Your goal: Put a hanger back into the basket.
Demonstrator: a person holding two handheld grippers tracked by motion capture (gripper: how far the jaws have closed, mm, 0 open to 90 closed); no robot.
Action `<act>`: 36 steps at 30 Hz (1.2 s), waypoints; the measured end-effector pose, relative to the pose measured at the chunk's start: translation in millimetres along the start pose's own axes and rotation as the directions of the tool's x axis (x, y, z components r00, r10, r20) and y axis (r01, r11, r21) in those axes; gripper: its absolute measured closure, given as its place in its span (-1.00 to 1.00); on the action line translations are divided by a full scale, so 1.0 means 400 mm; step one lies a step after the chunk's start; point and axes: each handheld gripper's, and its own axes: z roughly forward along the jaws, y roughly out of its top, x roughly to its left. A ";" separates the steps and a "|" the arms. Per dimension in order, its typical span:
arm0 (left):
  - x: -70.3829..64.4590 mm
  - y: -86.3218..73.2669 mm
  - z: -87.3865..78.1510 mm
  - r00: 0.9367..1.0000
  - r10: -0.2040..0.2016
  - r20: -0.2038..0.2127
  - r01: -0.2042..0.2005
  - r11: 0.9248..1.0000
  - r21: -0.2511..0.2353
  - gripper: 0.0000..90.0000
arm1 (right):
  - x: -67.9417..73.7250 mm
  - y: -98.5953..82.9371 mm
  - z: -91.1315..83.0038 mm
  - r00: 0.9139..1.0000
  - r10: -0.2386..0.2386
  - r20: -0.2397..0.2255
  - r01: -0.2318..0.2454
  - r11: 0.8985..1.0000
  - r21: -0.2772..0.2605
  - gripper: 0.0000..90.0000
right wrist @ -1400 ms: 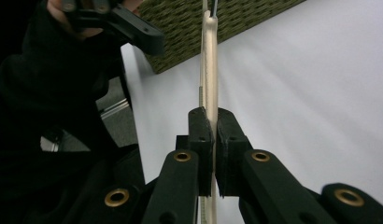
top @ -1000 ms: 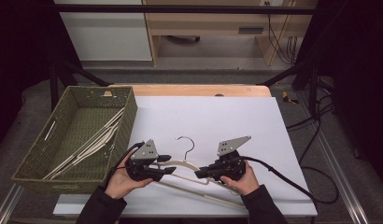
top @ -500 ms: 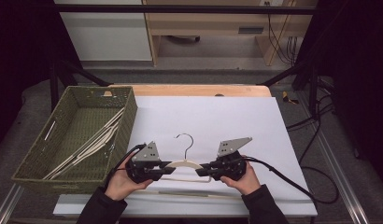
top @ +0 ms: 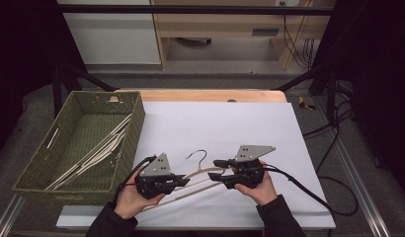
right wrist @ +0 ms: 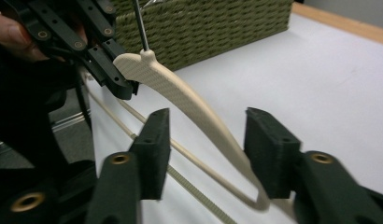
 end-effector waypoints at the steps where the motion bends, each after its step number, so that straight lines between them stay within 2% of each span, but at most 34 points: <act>1: 0.002 0.000 -0.003 1.000 -0.004 -0.013 0.004 1.000 -0.004 0.92 | -0.001 0.001 -0.006 1.000 -0.003 0.012 0.003 1.000 -0.009 0.02; 3: 0.008 -0.002 -0.010 0.999 -0.017 -0.031 0.017 1.000 -0.013 0.92 | -0.002 0.003 -0.021 0.999 -0.005 0.035 0.006 0.999 -0.033 -0.07; 6: 0.016 -0.002 -0.021 0.996 -0.034 -0.080 0.032 0.999 -0.029 0.92 | -0.013 0.001 -0.045 0.999 0.021 0.049 -0.017 0.997 -0.071 -0.19; 12: 0.026 -0.002 -0.052 0.988 -0.068 -0.137 0.058 0.996 -0.072 0.92 | -0.036 -0.012 -0.089 0.990 0.063 0.129 -0.046 0.990 -0.133 -0.43; 17: 0.029 0.004 -0.086 0.980 -0.080 -0.181 0.059 0.991 -0.119 0.92 | -0.052 -0.027 -0.131 0.971 0.094 0.219 -0.061 0.986 -0.154 -0.71; 20: 0.028 0.010 -0.108 0.975 -0.080 -0.210 0.051 0.989 -0.142 0.92 | -0.061 -0.040 -0.157 0.962 0.114 0.250 -0.072 0.982 -0.173 -0.79; 22: 0.026 0.015 -0.121 0.972 -0.078 -0.222 0.045 0.987 -0.153 0.92 | -0.069 -0.050 -0.171 0.952 0.134 0.275 -0.085 0.979 -0.186 -0.83; 24: 0.023 0.024 -0.137 0.969 -0.071 -0.238 0.032 0.986 -0.164 0.92 | -0.076 -0.061 -0.185 0.939 0.156 0.308 -0.102 0.978 -0.184 -0.88; 30: 0.029 0.048 -0.187 0.961 -0.067 -0.268 0.013 0.980 -0.199 0.92 | -0.091 -0.083 -0.199 0.918 0.180 0.353 -0.126 0.977 -0.170 -0.92; 33: 0.044 0.063 -0.215 0.954 -0.070 -0.293 0.009 0.979 -0.205 0.92 | -0.094 -0.086 -0.202 0.916 0.186 0.356 -0.132 0.977 -0.169 -0.92; 36: 0.061 0.075 -0.242 0.949 -0.069 -0.306 0.006 0.979 -0.202 0.92 | -0.096 -0.089 -0.206 0.917 0.178 0.358 -0.126 0.978 -0.164 -0.92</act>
